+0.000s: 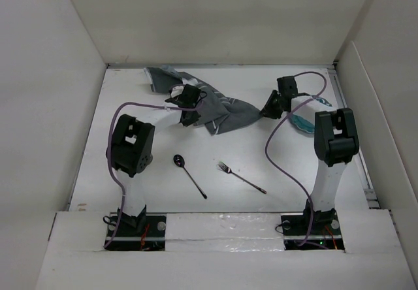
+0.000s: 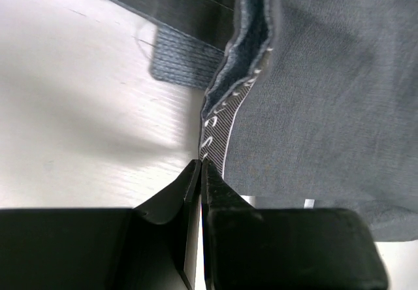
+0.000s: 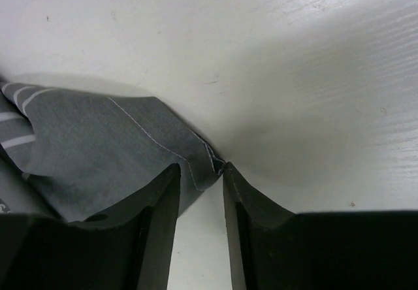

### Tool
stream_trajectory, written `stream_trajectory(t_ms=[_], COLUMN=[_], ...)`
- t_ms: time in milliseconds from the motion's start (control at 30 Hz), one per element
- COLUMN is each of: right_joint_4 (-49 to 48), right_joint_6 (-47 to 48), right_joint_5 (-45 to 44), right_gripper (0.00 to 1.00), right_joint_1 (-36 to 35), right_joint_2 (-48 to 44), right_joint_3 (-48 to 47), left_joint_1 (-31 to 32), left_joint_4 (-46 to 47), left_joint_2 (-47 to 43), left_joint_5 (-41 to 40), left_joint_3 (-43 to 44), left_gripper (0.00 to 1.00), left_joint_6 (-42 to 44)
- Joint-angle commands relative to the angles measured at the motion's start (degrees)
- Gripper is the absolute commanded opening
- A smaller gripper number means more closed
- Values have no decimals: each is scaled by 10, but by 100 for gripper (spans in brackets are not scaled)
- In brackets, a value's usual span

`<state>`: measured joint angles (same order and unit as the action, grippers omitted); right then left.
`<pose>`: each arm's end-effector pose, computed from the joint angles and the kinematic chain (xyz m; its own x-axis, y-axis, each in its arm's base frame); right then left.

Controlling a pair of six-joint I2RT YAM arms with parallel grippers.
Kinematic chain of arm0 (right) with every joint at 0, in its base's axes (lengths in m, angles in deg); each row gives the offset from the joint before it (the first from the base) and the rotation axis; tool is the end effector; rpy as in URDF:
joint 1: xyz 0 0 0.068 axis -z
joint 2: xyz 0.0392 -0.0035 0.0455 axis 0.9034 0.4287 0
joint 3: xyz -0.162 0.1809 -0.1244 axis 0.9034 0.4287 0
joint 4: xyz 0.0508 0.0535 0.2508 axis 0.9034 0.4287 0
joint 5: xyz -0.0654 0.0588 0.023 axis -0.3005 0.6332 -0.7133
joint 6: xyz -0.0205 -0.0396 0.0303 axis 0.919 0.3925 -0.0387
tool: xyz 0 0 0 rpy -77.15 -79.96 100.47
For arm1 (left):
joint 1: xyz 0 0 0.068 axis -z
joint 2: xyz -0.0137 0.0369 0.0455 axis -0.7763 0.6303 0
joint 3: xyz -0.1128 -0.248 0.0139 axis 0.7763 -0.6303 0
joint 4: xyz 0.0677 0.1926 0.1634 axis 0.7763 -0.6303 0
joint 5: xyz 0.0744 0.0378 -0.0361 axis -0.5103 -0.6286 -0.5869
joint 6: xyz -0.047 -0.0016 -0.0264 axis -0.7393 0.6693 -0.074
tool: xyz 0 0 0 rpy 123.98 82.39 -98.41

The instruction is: Set the dinner table for one person

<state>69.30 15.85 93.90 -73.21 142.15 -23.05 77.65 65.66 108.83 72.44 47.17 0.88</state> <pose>0.4200 0.0680 0.1687 -0.7558 0.5092 -0.4118 0.3161 0.8344 0.4515 0.3814 -0.1835 0.1836 -0.7002 -0.4442 -0.5590 -0.2816 0.8912 -0.3555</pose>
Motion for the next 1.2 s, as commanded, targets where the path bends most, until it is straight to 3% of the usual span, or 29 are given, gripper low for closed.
stream_trajectory(t_ms=[0, 33, 167, 200, 367, 467, 533, 833, 1033, 1167], right_joint_4=[14, 22, 53, 48, 12, 25, 24, 43, 64, 61], right_joint_6=[-5, -5, 1, 1, 6, 47, 55, 76, 80, 84], right_joint_5=[-14, -11, -6, -8, -38, -111, -117, -120, -103, -82], right_gripper=[30, 28, 1, 0, 0, 0, 0, 0, 0, 0], right_joint_1=[-2, -2, -14, -14, -14, -26, -26, -26, -19, 0], right_joint_2=[7, 17, 44, 43, -22, -149, -171, -381, -385, -315], right_joint_3=[-33, -46, -79, -77, -47, -66, -70, -130, -210, -273], left_joint_1=[-11, -16, -16, -16, -28, -36, -47, -142, -226, -270], left_joint_4=[4, 5, 3, 3, 4, 3, 1, -2, 24, 50], left_joint_2=[-59, -61, -87, -92, -139, -186, -196, -254, -269, -248], left_joint_5=[-12, -17, -38, -43, -56, -88, -86, 21, 120, 193], left_joint_3=[-16, -17, -11, -9, 25, 117, 135, 289, 317, 300], left_gripper=[0, 0, 0, 0, 0, 0, 0, 0, 0, 0], left_joint_6=[17, 22, 37, 40, 78, 147, 154, 152, 110, 75])
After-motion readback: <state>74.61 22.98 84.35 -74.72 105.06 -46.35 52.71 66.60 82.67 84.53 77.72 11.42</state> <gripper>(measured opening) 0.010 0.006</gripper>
